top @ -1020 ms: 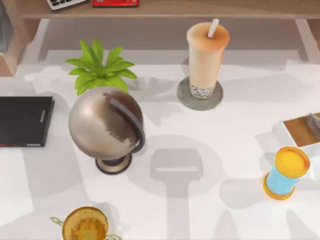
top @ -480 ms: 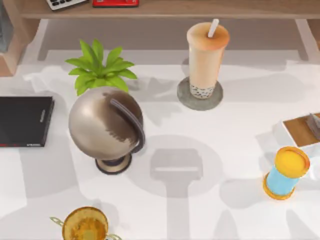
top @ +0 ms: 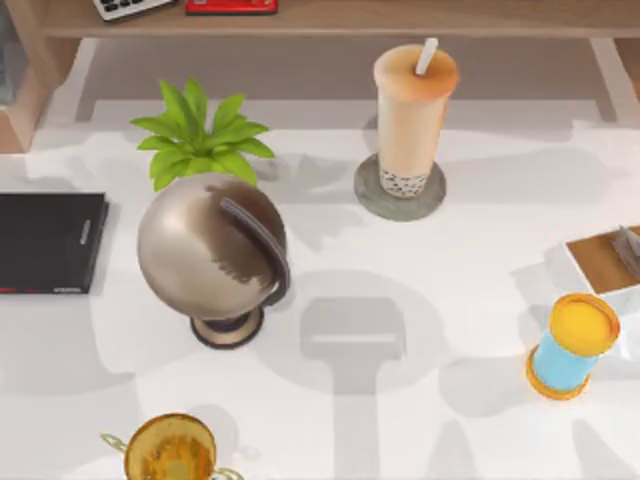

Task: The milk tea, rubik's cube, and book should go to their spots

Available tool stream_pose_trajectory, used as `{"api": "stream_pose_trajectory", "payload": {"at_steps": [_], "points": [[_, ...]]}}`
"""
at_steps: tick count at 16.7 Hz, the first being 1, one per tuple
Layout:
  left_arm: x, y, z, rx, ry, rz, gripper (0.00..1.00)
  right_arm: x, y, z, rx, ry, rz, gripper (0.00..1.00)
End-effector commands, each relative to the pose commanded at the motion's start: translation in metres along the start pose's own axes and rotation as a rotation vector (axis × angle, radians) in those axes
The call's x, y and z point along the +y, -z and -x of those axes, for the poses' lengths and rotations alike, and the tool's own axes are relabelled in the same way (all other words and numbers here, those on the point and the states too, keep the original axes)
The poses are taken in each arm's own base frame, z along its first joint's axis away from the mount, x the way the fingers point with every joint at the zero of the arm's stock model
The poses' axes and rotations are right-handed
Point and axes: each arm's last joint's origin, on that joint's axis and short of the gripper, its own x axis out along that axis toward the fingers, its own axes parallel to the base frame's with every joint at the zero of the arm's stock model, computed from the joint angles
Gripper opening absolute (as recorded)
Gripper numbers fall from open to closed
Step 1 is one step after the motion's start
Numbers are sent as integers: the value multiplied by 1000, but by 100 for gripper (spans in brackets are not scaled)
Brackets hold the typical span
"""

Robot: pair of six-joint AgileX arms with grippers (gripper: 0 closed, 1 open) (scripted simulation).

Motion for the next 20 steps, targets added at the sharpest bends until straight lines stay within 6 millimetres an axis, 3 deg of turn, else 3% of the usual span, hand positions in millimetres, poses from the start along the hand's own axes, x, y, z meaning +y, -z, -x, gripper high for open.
{"api": "stream_pose_trajectory", "payload": {"at_steps": [3, 16, 20], "points": [[0, 0, 0, 0, 0, 0, 100, 0, 0, 0, 0, 0, 0, 100], [0, 0, 0, 0, 0, 0, 2, 0, 0, 0, 0, 0, 0, 100], [0, 0, 0, 0, 0, 0, 0, 0, 0, 0, 0, 0, 0, 100]]}}
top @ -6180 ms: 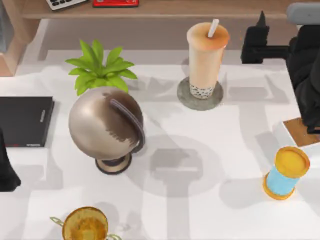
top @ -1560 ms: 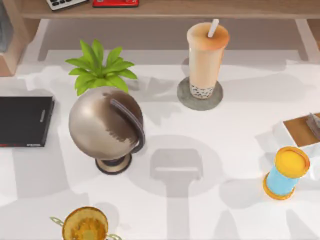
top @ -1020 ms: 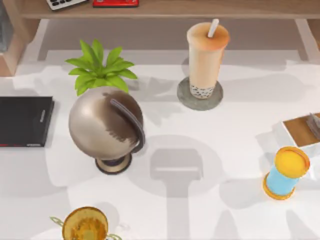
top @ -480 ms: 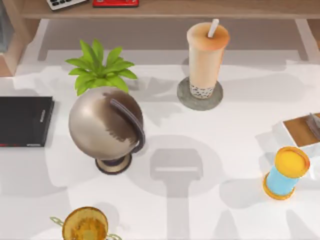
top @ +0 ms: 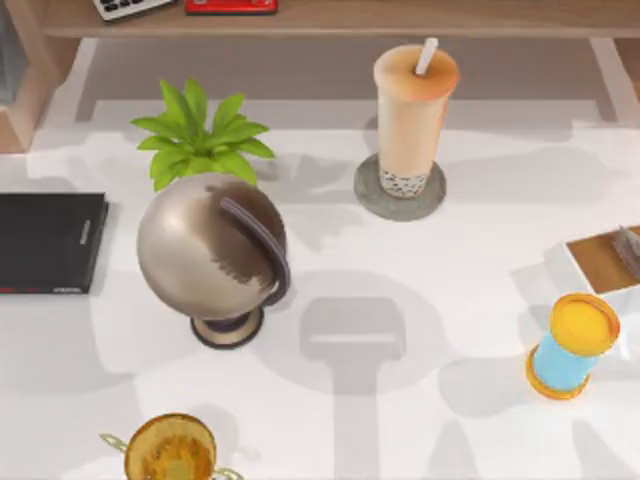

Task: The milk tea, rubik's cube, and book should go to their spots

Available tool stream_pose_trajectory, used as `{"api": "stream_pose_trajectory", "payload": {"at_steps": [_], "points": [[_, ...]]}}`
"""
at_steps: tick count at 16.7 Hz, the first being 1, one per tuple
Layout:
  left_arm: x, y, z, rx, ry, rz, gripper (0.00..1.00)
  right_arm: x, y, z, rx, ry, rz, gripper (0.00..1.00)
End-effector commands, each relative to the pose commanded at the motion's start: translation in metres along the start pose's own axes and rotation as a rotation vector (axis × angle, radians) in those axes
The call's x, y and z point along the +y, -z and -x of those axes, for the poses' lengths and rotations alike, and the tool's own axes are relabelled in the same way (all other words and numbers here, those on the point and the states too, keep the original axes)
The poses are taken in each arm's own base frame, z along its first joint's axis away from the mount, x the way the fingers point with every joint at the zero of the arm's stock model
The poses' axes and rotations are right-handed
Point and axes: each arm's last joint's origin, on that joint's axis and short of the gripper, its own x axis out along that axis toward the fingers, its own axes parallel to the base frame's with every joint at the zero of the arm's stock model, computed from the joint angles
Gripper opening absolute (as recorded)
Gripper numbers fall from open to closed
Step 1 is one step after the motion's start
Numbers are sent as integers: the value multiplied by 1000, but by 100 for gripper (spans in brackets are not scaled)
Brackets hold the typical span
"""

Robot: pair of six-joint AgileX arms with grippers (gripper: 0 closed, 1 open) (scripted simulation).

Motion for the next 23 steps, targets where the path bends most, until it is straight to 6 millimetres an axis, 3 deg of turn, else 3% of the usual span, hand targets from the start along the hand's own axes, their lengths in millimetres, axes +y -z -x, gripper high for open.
{"api": "stream_pose_trajectory", "payload": {"at_steps": [6, 23], "points": [[0, 0, 0, -1, 0, -2, 0, 0, 0, 0, 0, 0, 0, 100], [-1, -2, 29, -1, 0, -2, 0, 0, 0, 0, 0, 0, 0, 100]]}}
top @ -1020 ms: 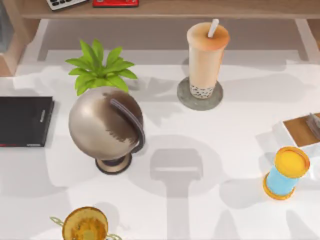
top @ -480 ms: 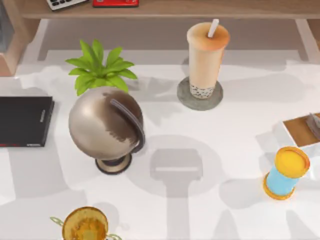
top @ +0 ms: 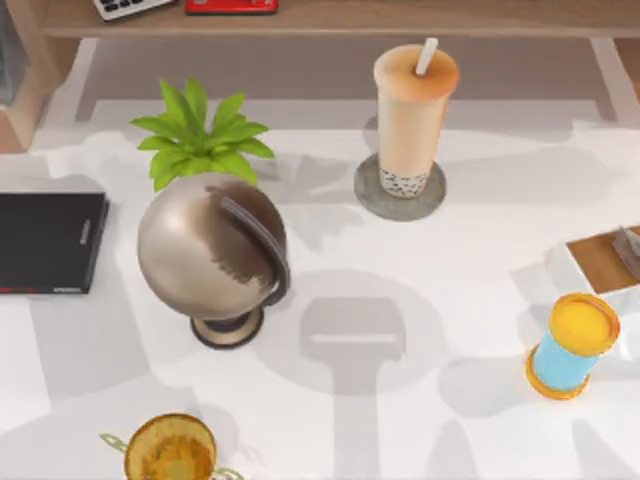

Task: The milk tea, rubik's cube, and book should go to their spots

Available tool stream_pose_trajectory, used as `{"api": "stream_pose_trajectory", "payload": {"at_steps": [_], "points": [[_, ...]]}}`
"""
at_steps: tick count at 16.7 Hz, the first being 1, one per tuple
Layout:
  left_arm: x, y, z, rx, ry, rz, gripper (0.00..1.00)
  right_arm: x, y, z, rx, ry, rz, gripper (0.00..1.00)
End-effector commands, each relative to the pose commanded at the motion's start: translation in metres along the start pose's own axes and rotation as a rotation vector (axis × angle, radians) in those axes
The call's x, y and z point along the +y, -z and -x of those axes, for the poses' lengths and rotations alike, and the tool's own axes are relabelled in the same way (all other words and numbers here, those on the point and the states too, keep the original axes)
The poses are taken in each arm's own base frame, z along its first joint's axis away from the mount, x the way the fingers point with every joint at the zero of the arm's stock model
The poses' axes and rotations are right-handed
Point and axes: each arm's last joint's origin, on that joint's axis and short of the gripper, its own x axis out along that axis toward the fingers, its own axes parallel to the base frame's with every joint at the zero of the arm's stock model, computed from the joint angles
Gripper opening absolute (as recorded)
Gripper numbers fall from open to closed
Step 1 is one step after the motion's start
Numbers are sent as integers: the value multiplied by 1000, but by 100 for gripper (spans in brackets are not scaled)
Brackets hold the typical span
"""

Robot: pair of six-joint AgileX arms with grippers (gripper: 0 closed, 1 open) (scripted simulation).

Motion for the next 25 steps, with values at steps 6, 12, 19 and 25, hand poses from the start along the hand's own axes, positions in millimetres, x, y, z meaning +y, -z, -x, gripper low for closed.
{"api": "stream_pose_trajectory", "payload": {"at_steps": [6, 12, 19, 25], "points": [[20, 11, 4, 4, -40, 55, 0, 0, 0, 0, 0, 0, 0, 100], [43, 21, 86, -228, -345, 187, 0, 0, 0, 0, 0, 0, 0, 100], [-78, -3, 237, -889, -660, 215, 0, 0, 0, 0, 0, 0, 0, 100], [-250, 8, 295, -1433, -500, 198, 0, 0, 0, 0, 0, 0, 0, 100]]}}
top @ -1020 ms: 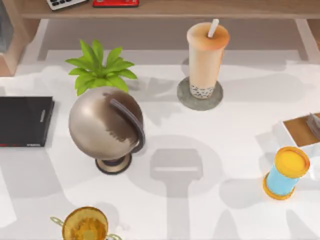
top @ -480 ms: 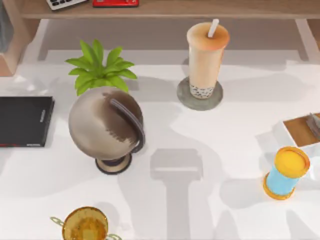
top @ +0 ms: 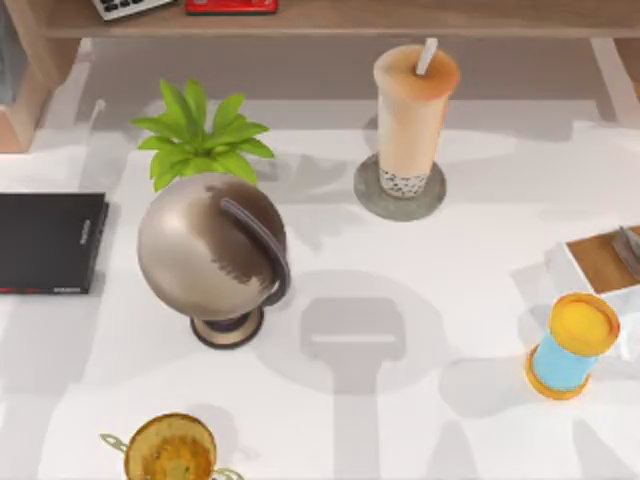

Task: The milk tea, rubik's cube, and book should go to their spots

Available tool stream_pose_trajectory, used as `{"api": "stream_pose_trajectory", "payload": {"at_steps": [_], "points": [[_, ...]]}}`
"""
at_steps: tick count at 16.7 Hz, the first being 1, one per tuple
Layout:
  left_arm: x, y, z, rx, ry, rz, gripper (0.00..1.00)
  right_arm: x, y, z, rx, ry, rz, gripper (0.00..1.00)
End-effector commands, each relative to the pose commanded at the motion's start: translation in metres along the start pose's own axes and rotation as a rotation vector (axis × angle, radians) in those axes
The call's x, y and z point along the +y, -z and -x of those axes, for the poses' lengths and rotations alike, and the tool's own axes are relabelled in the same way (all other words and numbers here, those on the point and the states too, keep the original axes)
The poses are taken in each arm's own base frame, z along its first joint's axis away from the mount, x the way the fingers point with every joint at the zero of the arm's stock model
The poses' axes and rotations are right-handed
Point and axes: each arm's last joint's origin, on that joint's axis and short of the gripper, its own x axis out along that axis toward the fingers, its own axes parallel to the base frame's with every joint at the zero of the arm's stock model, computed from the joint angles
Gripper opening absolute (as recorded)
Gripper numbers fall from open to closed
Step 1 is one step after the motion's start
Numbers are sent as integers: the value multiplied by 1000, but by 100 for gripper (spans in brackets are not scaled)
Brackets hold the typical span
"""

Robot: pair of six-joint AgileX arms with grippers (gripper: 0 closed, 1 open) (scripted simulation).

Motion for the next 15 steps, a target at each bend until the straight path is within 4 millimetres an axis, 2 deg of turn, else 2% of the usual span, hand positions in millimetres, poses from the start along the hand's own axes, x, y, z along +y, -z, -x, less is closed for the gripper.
{"api": "stream_pose_trajectory", "payload": {"at_steps": [3, 6, 8, 11, 15], "points": [[-71, 2, 50, -97, 136, 109, 0, 0, 0, 0, 0, 0, 0, 100], [-133, 23, 99, -118, 274, 172, 0, 0, 0, 0, 0, 0, 0, 100], [-163, 41, 129, -112, 351, 190, 0, 0, 0, 0, 0, 0, 0, 100], [-187, 58, 155, -100, 415, 194, 0, 0, 0, 0, 0, 0, 0, 100], [-189, 60, 157, -99, 420, 194, 0, 0, 0, 0, 0, 0, 0, 100]]}}
